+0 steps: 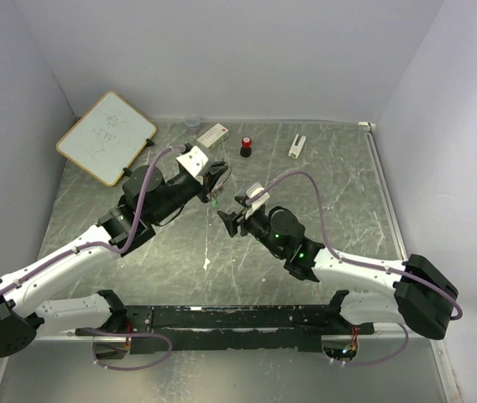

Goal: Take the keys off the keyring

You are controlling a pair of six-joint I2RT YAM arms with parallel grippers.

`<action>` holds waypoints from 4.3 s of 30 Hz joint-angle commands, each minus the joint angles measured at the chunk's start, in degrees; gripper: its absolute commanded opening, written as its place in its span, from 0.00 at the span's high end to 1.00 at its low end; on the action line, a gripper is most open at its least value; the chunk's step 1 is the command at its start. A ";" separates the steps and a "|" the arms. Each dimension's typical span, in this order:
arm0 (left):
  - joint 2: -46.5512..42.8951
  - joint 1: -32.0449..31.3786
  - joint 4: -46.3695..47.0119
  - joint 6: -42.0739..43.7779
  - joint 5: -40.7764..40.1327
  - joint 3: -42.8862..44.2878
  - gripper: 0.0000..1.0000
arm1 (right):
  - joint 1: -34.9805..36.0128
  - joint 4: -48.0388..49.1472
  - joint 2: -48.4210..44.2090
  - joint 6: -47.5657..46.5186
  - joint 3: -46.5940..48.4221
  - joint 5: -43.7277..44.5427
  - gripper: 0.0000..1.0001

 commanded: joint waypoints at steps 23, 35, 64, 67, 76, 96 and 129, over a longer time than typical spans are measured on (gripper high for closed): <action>-0.49 0.19 4.00 -0.55 0.95 1.10 0.93 | 0.22 10.01 6.78 -0.41 3.14 2.46 0.44; -0.71 0.25 4.81 -0.87 0.87 0.68 0.93 | 0.26 12.37 10.09 -0.80 4.16 3.76 0.50; 6.40 0.29 10.44 0.94 -8.15 0.92 0.81 | 0.29 -14.26 1.21 0.48 12.40 8.01 1.00; 6.36 0.24 10.68 1.45 -9.60 1.01 0.78 | 0.39 -17.93 1.10 0.95 14.38 9.15 1.00; 4.68 0.24 12.20 1.33 -13.93 -1.08 0.73 | 0.79 -22.85 -2.37 1.83 16.49 11.64 1.00; 4.17 0.38 8.64 0.32 -16.58 -3.06 0.21 | 2.55 -46.15 -2.57 4.58 33.20 13.13 1.00; -7.69 0.62 20.29 -2.02 -5.31 -16.75 0.13 | 5.32 -105.20 20.50 18.91 79.21 19.75 1.00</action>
